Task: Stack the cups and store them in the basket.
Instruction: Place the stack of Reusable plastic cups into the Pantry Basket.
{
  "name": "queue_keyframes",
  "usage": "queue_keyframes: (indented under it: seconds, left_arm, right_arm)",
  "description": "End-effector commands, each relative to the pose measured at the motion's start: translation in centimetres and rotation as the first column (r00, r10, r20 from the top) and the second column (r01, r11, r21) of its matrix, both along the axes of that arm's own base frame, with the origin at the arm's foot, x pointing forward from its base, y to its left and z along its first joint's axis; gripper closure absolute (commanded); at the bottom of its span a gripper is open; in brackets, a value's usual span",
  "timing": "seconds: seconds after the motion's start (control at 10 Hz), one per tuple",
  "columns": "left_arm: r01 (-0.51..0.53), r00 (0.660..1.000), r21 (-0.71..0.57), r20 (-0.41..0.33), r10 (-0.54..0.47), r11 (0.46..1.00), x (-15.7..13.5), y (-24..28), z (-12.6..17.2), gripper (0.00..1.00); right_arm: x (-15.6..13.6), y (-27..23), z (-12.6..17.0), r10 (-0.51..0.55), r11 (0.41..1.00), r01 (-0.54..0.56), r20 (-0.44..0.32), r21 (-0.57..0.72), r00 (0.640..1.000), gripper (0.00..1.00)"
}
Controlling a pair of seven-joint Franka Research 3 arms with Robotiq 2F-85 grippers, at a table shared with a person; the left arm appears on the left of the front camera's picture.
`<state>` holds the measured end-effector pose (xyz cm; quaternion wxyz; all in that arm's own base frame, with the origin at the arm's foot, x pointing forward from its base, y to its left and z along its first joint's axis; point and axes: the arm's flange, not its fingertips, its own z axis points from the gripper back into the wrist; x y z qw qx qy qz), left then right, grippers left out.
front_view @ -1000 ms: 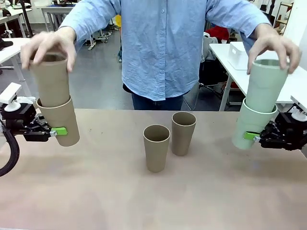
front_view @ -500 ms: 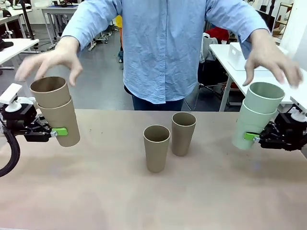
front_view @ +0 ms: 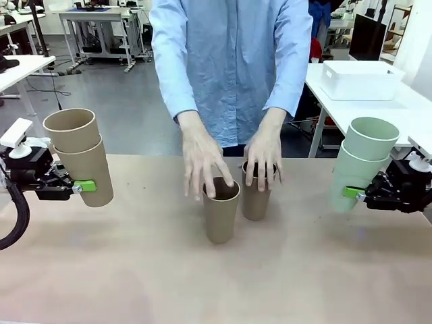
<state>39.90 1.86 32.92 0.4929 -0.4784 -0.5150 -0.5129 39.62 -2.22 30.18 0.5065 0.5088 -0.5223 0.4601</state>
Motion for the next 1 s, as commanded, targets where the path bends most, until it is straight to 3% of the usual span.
queue_keyframes:
  seconds: [0.0,0.9]
  left_arm:
    - [0.009,1.0,-0.008,0.006,-0.009,1.0,0.02,-0.05,0.38,0.15]
    - [0.009,1.0,-0.008,0.006,-0.009,1.0,0.02,-0.05,0.38,0.15]
  right_arm:
    - [0.19,-0.12,0.41,-0.006,1.0,0.006,0.011,0.006,1.0,0.16]
    - [0.19,-0.12,0.41,-0.006,1.0,0.006,0.011,0.006,1.0,0.16]
